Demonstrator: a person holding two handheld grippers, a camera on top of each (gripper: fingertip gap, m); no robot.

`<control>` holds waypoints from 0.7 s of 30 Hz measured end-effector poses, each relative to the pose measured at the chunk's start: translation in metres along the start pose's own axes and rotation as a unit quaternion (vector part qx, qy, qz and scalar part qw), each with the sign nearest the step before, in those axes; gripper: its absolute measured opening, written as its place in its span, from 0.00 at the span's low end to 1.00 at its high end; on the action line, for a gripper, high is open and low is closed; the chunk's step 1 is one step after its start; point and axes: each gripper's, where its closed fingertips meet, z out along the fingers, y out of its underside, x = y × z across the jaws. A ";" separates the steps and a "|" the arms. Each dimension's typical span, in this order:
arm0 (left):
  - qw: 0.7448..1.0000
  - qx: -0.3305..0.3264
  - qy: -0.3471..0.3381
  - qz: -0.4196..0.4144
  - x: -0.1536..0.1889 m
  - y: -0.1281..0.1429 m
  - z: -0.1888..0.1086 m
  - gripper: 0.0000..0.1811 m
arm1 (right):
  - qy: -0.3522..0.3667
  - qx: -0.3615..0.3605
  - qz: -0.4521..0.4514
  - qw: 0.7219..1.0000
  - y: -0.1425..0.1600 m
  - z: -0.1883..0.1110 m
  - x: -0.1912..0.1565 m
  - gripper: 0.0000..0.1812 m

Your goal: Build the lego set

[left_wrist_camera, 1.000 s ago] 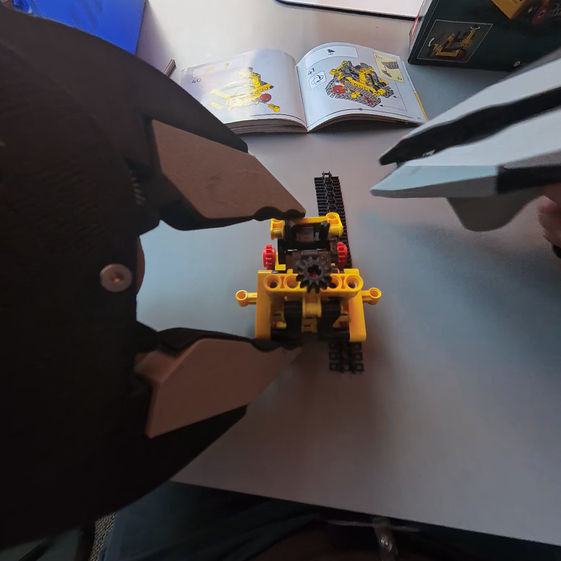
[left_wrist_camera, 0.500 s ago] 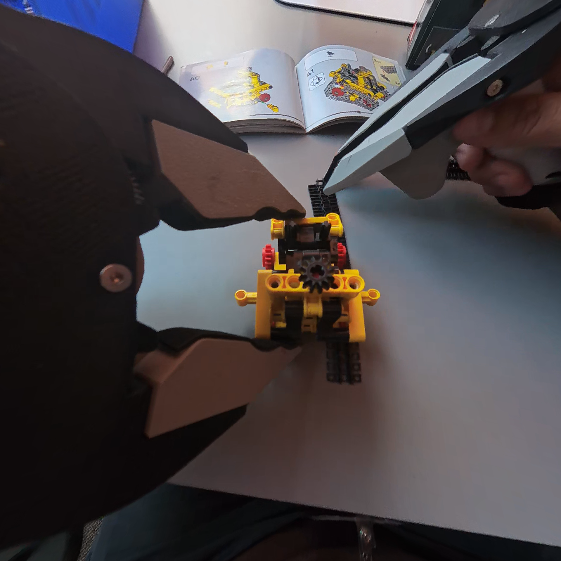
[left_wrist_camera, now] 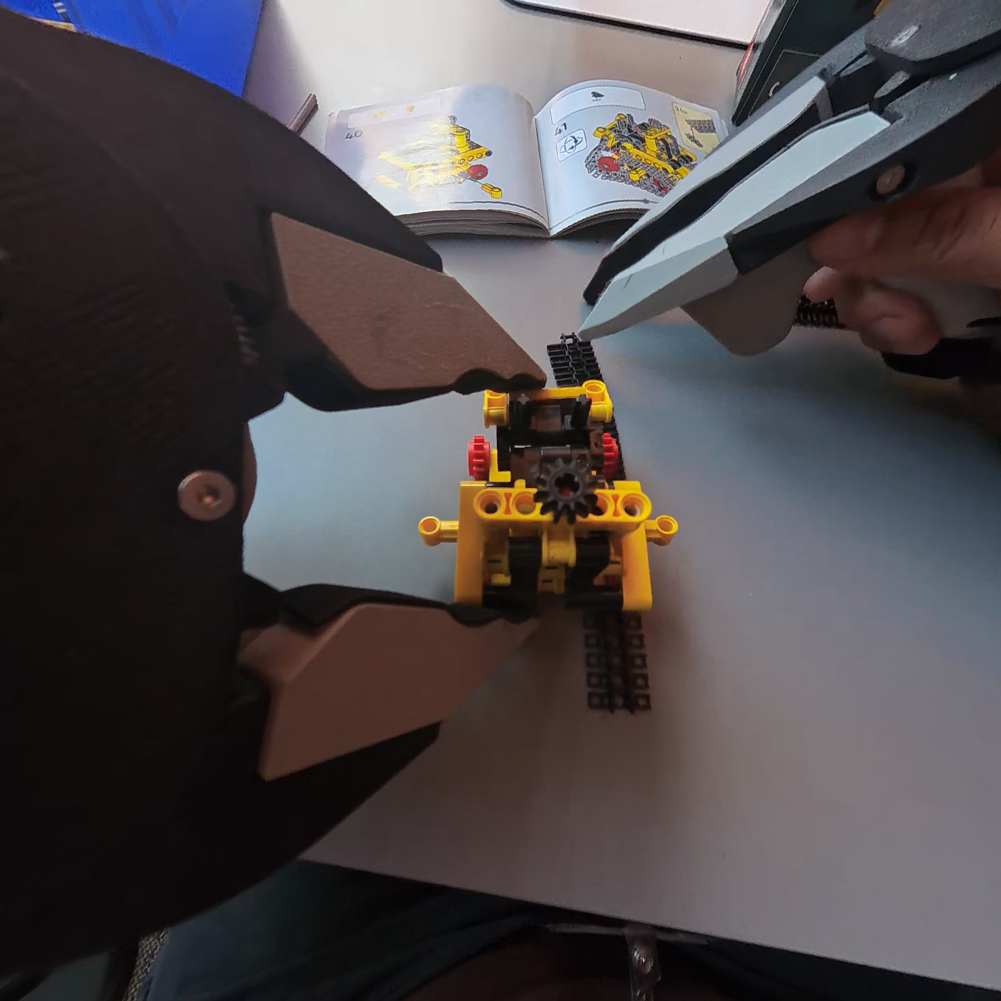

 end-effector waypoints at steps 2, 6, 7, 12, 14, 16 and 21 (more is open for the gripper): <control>1.000 0.000 0.000 -0.001 0.000 0.000 0.000 0.42 | -0.020 -0.003 -0.007 1.000 0.000 0.004 -0.009 0.12; 1.000 -0.001 -0.002 -0.003 0.000 0.000 0.000 0.42 | -0.065 -0.011 -0.004 0.998 0.001 0.006 -0.025 0.13; 1.000 0.000 -0.002 -0.003 0.000 0.000 0.000 0.42 | -0.069 -0.009 -0.001 0.998 0.000 0.005 -0.026 0.14; 1.000 0.001 -0.003 -0.005 -0.001 0.000 0.000 0.42 | -0.148 0.037 0.037 0.988 -0.012 -0.011 -0.041 0.05; 1.000 0.001 -0.003 -0.005 -0.001 0.000 0.000 0.42 | -0.146 0.020 0.046 0.988 -0.005 -0.007 -0.038 0.07; 1.000 0.001 -0.003 -0.005 -0.001 0.000 0.000 0.42 | -0.134 0.001 0.043 0.990 0.004 0.001 -0.035 0.08; 1.000 0.002 -0.004 -0.006 -0.001 0.000 0.000 0.42 | -0.103 -0.023 0.018 0.994 0.010 0.001 -0.031 0.06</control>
